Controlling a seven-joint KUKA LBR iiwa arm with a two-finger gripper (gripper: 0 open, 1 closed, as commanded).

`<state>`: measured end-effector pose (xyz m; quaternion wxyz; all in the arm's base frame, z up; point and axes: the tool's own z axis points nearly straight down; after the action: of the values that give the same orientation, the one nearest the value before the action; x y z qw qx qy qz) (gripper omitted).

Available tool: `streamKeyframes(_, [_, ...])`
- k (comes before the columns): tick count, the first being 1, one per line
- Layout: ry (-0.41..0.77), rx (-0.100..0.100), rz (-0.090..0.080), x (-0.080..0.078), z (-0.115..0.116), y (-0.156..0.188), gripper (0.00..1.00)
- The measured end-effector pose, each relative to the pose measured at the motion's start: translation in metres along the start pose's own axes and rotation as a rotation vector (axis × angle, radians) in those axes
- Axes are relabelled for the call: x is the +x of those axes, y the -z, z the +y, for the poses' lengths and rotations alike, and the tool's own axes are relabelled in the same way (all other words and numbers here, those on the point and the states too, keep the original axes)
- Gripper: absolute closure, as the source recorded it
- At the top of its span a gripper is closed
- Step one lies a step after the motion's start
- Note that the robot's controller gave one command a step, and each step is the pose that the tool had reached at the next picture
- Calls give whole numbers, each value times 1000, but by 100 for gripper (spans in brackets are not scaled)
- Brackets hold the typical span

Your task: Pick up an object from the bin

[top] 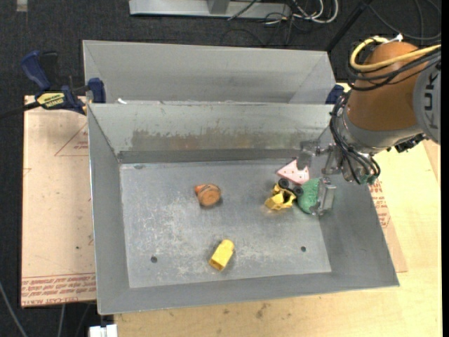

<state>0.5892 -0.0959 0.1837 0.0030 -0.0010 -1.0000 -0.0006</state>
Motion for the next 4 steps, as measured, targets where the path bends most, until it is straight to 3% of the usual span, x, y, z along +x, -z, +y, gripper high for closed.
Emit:
streamKeyframes(1, [2,1,-8,-2,0,4,0])
streamKeyframes(2, [57,2,-12,-6,4,-16,0])
streamKeyframes(3, [235,1,-7,-1,12,-38,0])
streamKeyframes(4, [262,1,-9,-4,9,-67,0])
